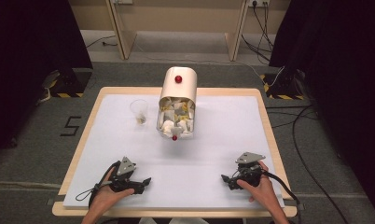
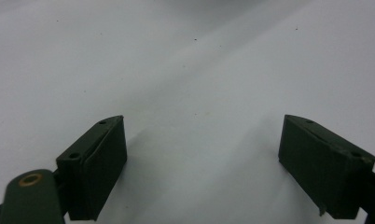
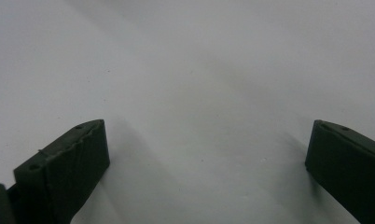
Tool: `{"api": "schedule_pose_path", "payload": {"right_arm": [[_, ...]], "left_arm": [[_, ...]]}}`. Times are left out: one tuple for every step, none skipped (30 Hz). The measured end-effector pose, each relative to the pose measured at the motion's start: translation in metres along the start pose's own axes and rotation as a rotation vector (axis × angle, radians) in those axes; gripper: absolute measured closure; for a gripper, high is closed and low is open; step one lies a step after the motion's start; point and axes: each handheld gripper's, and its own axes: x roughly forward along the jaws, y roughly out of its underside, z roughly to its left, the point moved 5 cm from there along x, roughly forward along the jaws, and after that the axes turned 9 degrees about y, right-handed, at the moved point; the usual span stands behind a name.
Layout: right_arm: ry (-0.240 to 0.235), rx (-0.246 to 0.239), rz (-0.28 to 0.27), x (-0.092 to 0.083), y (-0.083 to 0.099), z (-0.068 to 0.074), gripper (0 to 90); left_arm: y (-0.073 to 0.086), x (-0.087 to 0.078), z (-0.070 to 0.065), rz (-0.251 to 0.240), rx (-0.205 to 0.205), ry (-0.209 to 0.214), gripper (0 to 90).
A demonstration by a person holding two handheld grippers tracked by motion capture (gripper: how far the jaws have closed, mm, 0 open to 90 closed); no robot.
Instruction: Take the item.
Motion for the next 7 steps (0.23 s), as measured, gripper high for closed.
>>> {"api": "schedule_pose_path", "payload": {"right_arm": [[0.0, 0.0, 0.0, 0.0, 0.0, 0.0, 0.2], [0.0, 0.0, 0.0, 0.0, 0.0, 0.0, 0.2], [0.0, 0.0, 0.0, 0.0, 0.0, 0.0, 0.2], [0.0, 0.0, 0.0, 0.0, 0.0, 0.0, 0.2], [0.0, 0.0, 0.0, 0.0, 0.0, 0.0, 0.2], [0.0, 0.0, 0.0, 0.0, 0.0, 0.0, 0.2], [0.0, 0.0, 0.0, 0.0, 0.0, 0.0, 0.2]], "left_arm": [[0.0, -0.0001, 0.0001, 0.0, -0.001, 0.001, 14.2], [0.0001, -0.0003, 0.0004, -0.003, -0.004, 0.003, 14.3], [0.0, -0.0006, 0.0008, -0.005, -0.007, 0.005, 14.6], [0.0001, -0.0007, 0.001, -0.004, -0.007, 0.006, 14.7], [0.0, -0.0006, 0.001, -0.004, -0.007, 0.007, 14.6], [0.0001, -0.0005, 0.0008, -0.004, -0.008, 0.006, 14.5], [0.0001, -0.0004, 0.0007, -0.005, -0.007, 0.006, 14.5]]}}
